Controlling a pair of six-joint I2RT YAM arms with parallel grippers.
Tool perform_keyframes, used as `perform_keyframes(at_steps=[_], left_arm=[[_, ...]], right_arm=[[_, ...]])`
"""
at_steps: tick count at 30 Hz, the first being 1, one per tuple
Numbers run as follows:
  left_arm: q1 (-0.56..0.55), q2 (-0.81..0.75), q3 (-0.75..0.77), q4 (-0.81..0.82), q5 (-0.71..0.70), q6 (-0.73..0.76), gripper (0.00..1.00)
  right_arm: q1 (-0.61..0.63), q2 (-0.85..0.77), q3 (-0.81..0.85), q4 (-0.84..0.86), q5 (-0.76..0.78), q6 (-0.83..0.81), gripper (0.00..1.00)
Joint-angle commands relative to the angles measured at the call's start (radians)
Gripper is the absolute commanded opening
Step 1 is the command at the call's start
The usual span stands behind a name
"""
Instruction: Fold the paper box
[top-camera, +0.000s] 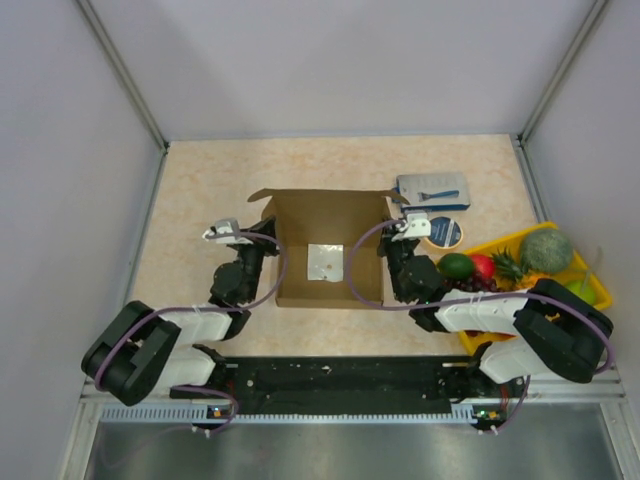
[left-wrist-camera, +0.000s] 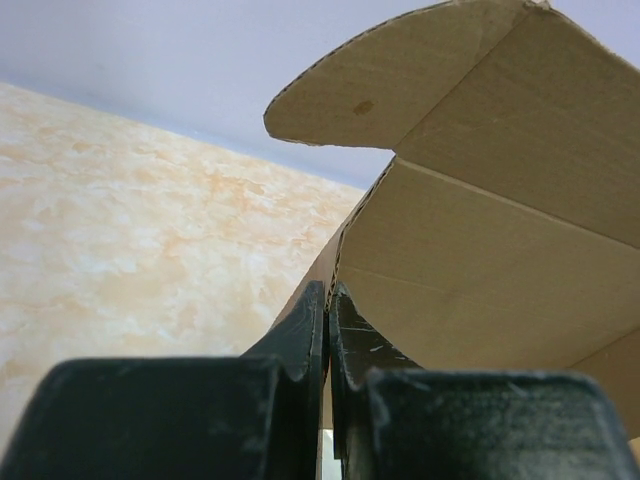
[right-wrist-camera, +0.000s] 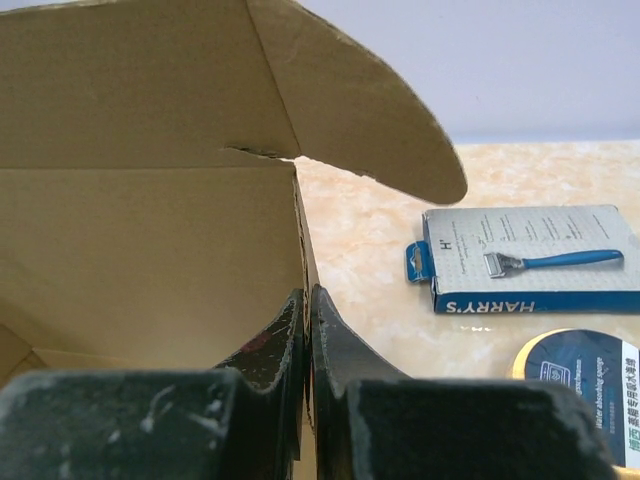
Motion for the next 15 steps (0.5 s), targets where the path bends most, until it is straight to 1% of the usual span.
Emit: perform_keyframes(at_steps=[1,6,12,13,15], left_arm=[[-0.055,0.031,-0.052,-0.005,0.041,-0.061,0.00],[-0.081,0.031,-0.072,-0.027,0.002,-0.091,0.00],[-0.110,0.103,-0.150,0.088,-0.019,-0.119,0.00],[-0.110,0.108,-0.158,0.107,-0.019,-0.120,0.00],[-0.115,0.111,-0.161,0.098,-0.021,-0.108,0.00]], right_arm=[[0.050,-0.006,-0.022,0.059,-0.055,0.048,0.00],[0.098,0.019,-0.048,0.111,-0.002,0.034,0.00],[0.154,0.032,-0.080,0.151,0.063,0.035,0.00],[0.162,0.032,-0.083,0.151,0.092,0.035,0.00],[0.174,0.029,-0.073,0.140,0.121,0.066,0.00]])
